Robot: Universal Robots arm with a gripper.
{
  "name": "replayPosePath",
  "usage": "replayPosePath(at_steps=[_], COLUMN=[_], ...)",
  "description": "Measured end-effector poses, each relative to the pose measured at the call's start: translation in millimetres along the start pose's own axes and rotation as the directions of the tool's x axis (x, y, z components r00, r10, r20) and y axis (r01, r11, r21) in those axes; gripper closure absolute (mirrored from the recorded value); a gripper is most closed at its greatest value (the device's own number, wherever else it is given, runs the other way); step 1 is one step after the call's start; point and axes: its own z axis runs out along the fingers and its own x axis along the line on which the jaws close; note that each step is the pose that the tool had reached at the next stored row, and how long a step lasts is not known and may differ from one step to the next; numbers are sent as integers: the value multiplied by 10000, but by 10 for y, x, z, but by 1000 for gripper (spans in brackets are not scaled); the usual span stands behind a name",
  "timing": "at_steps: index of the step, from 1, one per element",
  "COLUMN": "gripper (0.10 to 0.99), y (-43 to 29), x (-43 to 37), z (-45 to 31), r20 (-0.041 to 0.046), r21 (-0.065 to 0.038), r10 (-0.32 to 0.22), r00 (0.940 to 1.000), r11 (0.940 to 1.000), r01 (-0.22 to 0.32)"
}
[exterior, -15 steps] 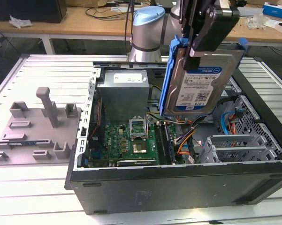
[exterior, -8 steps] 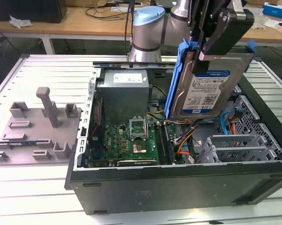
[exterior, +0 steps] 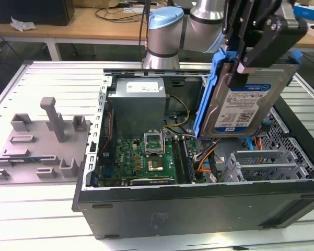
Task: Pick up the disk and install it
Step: 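Insert the disk into the insertion slot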
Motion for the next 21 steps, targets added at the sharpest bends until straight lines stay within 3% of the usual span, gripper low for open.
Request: replayPosePath(at_steps=[15,21], gripper=[722,722], y=[-396,-587], x=[99,127], z=[18,29], r20=[-19,-29], r21=[0,0], r10=[0,-1], r00=[10000,10000], r11=[10000,10000], r01=[0,1])
